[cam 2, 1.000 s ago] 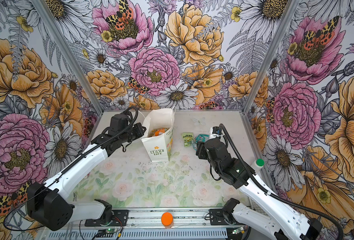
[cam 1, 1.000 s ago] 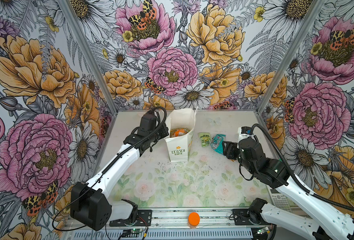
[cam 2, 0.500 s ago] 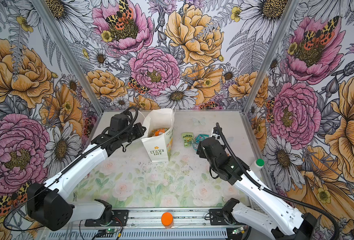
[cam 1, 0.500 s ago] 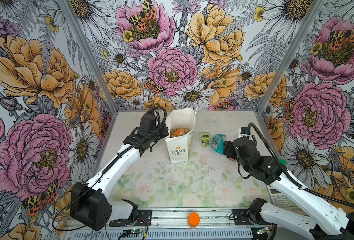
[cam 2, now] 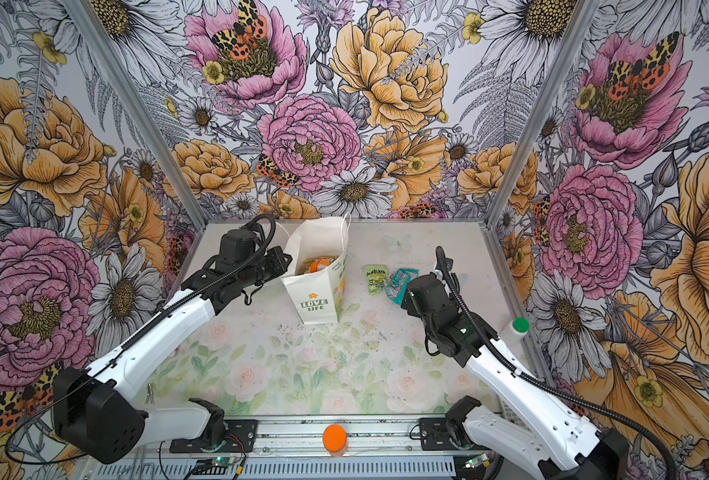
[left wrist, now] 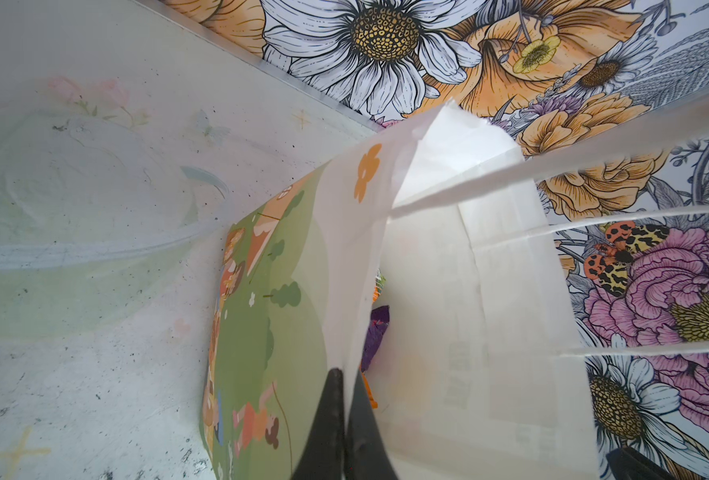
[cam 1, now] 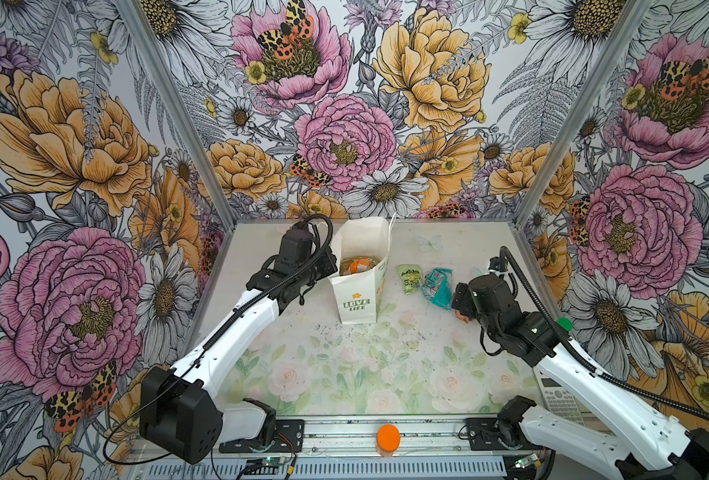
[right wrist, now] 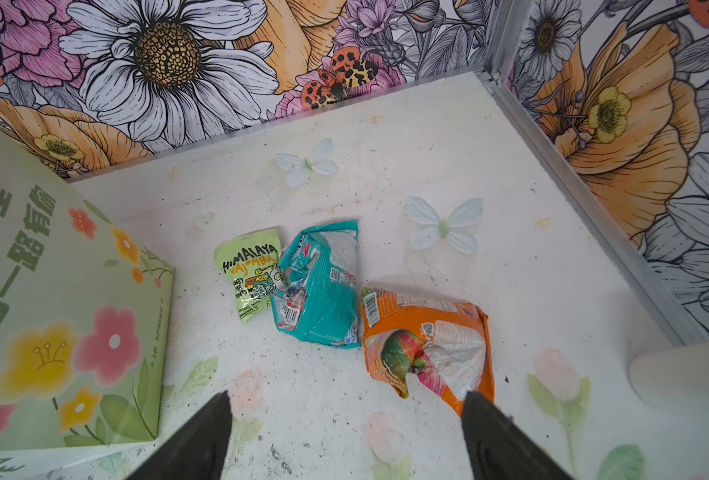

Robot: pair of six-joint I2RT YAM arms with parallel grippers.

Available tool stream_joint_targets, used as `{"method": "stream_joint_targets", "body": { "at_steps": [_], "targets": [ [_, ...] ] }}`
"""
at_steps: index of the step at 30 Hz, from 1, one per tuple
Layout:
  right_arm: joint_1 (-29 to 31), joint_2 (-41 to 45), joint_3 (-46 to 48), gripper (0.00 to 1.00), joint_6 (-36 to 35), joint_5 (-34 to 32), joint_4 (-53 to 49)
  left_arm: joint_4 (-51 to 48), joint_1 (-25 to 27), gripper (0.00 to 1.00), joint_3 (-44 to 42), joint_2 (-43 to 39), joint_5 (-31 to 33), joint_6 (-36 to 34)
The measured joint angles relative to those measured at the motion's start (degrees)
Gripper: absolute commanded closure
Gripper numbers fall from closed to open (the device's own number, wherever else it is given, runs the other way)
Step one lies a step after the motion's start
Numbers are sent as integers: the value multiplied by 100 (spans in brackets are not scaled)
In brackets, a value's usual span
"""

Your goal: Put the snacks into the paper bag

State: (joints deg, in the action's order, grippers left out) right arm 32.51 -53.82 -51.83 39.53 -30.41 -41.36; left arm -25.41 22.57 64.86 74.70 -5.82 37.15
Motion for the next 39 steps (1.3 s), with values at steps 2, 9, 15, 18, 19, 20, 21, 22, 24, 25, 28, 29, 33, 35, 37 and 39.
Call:
{"method": "stream_joint_targets", "body": {
  "at_steps": [2, 9, 15, 18, 19, 20, 21, 22, 24, 25, 28, 29, 33, 35, 37, 39],
  "targets": [
    [-55, -28, 0, 9, -7, -2, 0, 2, 2, 100, 0, 11, 0, 0],
    [-238, -173, 0, 7, -2, -2, 0, 44, -11, 100, 0, 57, -2, 0],
    [-511, -297, 0, 7, 11, 22, 2, 42, -33, 100, 0, 57, 0, 0],
    [-730, -428, 2, 7, 63, 127, 2, 42, -50, 100, 0, 57, -2, 0],
    [-822, -485, 7, 7, 109, 188, 0, 42, -61, 100, 0, 57, -2, 0],
    [-907, -535, 9, 7, 164, 251, -2, 42, -70, 100, 0, 57, -2, 0],
    [-977, -577, 17, 7, 199, 310, 4, 42, -74, 100, 0, 57, -2, 0],
    [-1060, -629, 37, 7, 254, 387, 2, 39, -79, 100, 0, 57, -2, 0],
    [-1207, -721, 81, 6, 352, 531, -2, 39, -92, 100, 0, 57, -2, 0],
    [-1274, -772, 103, 4, 404, 603, 0, 39, -98, 100, 0, 57, -4, 0],
    [-1458, -887, 153, 0, 586, 804, -2, 39, -111, 100, 0, 57, -4, 0],
    [-1508, -920, 168, 0, 678, 839, 0, 39, -111, 100, 0, 57, -4, 0],
    [-1705, -1014, 192, 0, 1029, 977, 0, 39, -118, 100, 0, 55, -7, 0],
    [-1762, -1056, 192, 0, 1180, 1025, 0, 37, -129, 100, 0, 52, -4, 0],
    [-1805, -1084, 192, 0, 1331, 1054, -2, 35, -140, 100, 0, 52, -4, 0],
    [-1853, -1108, 192, 0, 1508, 1080, 0, 35, -146, 100, 0, 52, -4, 0]
  ]
}}
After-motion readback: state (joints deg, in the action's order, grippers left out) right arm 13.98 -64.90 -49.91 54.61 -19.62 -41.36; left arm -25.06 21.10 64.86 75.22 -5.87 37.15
